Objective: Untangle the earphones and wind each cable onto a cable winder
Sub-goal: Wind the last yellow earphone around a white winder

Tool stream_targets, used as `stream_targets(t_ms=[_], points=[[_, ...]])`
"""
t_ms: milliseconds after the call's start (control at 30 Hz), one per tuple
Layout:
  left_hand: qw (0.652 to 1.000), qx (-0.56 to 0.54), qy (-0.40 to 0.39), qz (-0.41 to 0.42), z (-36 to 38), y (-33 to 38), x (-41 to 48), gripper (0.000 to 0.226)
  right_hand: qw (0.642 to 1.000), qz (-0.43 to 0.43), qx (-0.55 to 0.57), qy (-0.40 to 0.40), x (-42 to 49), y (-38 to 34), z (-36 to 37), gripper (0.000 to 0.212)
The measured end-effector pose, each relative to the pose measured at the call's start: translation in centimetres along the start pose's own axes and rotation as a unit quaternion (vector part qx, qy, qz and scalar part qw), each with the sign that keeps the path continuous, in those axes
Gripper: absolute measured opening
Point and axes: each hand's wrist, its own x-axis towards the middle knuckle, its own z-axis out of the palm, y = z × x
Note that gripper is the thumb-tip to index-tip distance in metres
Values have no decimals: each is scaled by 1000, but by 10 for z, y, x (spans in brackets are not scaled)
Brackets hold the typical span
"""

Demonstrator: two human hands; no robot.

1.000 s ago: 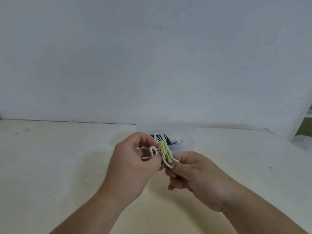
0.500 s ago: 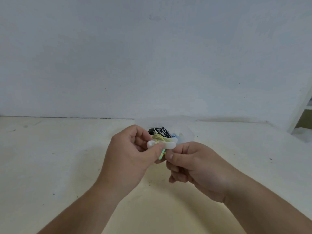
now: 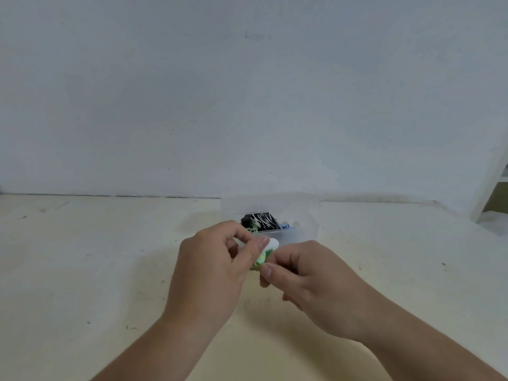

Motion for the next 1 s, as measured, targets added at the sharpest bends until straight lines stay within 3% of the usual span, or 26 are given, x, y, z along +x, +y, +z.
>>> stream_targets(t_ms=[267, 633, 767, 1000], points=[[1000, 12, 0, 21, 3, 3, -2, 29, 999, -10, -9, 51, 2, 4, 2, 38], [984, -137, -105, -29, 1, 4, 2, 14, 997, -22, 6, 75, 1, 3, -6, 40], [979, -165, -104, -51, 1, 3, 3, 14, 998, 1, 0, 59, 0, 1, -9, 33], [992, -100, -81, -4, 1, 0, 3, 15, 997, 41, -41, 42, -2, -5, -11, 26]])
